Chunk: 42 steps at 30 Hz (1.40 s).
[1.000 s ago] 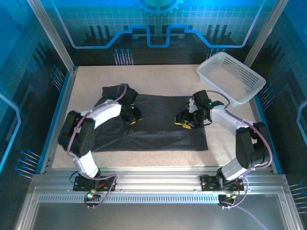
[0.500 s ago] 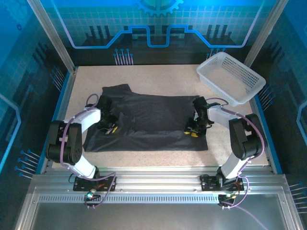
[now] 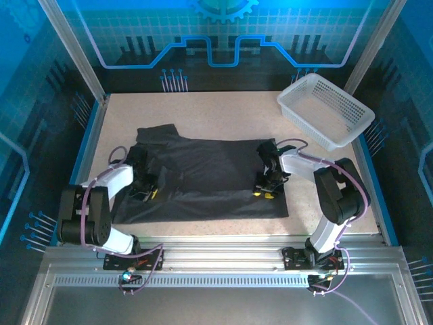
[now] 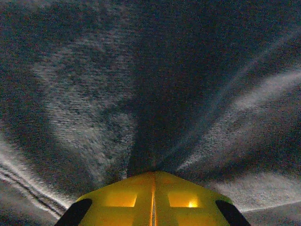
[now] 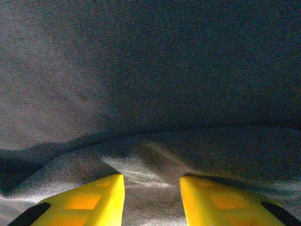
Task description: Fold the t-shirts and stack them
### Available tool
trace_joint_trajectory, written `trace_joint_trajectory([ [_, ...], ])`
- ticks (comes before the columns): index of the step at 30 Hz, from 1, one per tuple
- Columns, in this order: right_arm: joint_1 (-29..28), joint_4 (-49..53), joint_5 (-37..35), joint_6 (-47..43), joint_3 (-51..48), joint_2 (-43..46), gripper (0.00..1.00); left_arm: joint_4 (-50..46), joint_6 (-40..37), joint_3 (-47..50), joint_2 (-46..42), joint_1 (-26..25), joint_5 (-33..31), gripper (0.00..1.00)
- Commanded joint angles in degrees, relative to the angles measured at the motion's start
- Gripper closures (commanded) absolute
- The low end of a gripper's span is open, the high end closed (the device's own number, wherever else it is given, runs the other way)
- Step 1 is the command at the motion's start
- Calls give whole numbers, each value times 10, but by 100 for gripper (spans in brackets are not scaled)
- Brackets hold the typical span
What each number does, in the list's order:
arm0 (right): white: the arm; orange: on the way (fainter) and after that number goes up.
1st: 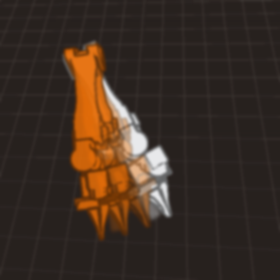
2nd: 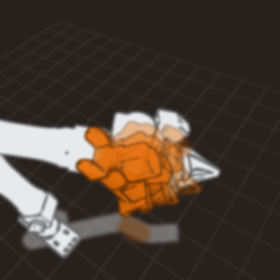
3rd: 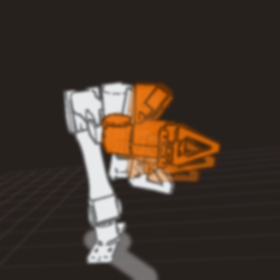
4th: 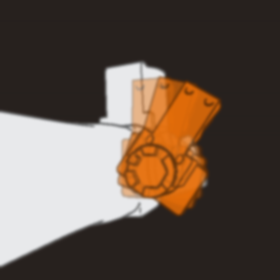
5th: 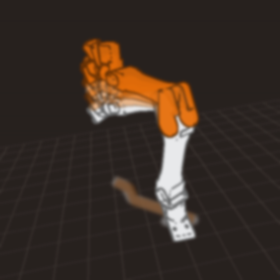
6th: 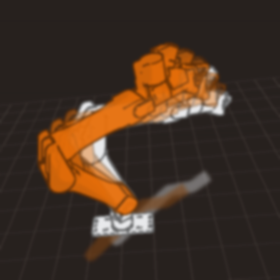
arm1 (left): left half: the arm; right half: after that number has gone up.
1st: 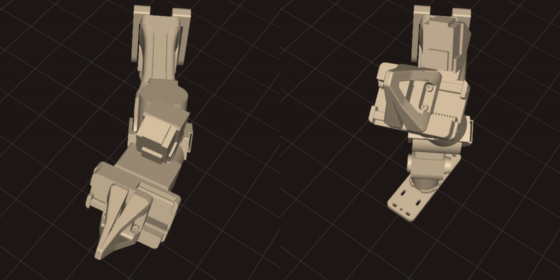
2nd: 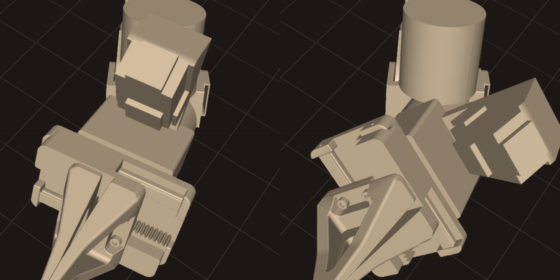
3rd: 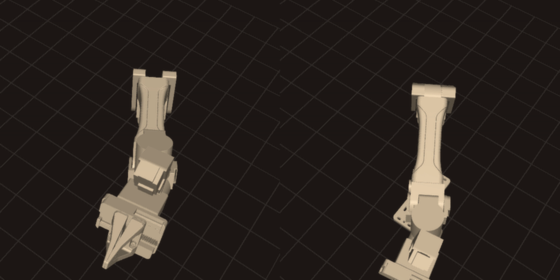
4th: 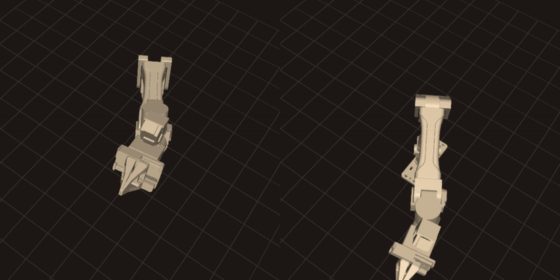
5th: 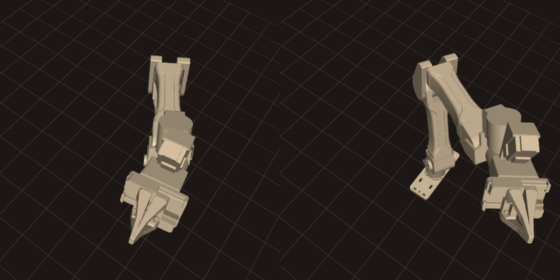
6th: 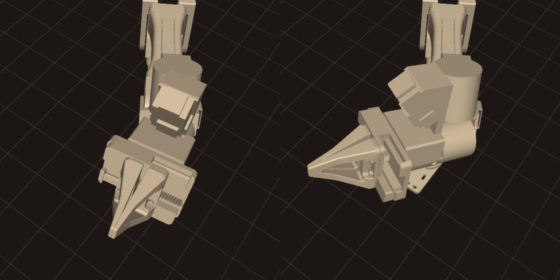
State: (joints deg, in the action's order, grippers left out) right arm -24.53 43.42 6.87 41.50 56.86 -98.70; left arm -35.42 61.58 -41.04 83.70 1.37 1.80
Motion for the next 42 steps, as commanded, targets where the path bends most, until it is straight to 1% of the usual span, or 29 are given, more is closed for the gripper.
trace_joint_trajectory([
  [1, -23, 51, 31, 24, -34, -15, 59, -69, -1, 30, -6, 25, -24, 87],
  [3, -24, 53, 33, 27, -23, 1, 58, -76, -24, -1, -10, 24, -34, 83],
  [4, -24, 55, 26, 26, -14, 13, 57, -85, -33, -26, -13, 24, -44, 79],
  [6, -23, 47, 8, 13, 14, 44, 52, -99, -48, -86, -15, 24, -72, 71],
  [7, -21, 39, -4, 2, 31, 58, 49, -101, -57, -120, -10, 25, -88, 69],
  [9, -7, 22, -13, -23, 65, 68, 45, -100, -72, -189, 17, 34, -109, 66],
  [10, 4, 16, -10, -34, 85, 62, 44, -101, -74, -227, 42, 43, -108, 66],
  [12, 30, 7, 7, -53, 125, 42, 44, -92, -72, -292, 96, 69, -87, 64],
  [15, 62, -2, 35, -84, 185, -1, 44, -60, -95, -385, 188, 104, -55, 59],
  [17, 76, -1, 69, -109, 227, -34, 43, -60, -121, -458, 251, 126, -32, 55],
  [18, 79, 11, 74, -122, 253, -53, 42, -59, -140, -492, 283, 135, -23, 53],
  [21, 84, 33, 75, -150, 309, -92, 41, -65, -193, -573, 355, 151, -11, 51],
  [23, 90, 39, 81, -154, 330, -107, 40, -69, -227, -610, 393, 153, -4, 51],
  [26, 99, 44, 86, -145, 351, -129, 40, -82, -255, -649, 439, 153, 10, 51],
  [30, 101, 37, 99, -134, 357, -140, 40, -55, -279, -663, 469, 151, 31, 50],
  [33, 100, 38, 101, -128, 356, -145, 40, -95, -277, -696, 500, 150, 32, 51],
  [38, 98, 32, 103, -121, 348, -145, 41, -81, -280, -688, 508, 139, 40, 53],
  [42, 96, 33, 98, -117, 344, -146, 41, -89, -278, -695, 524, 129, 40, 58],
])
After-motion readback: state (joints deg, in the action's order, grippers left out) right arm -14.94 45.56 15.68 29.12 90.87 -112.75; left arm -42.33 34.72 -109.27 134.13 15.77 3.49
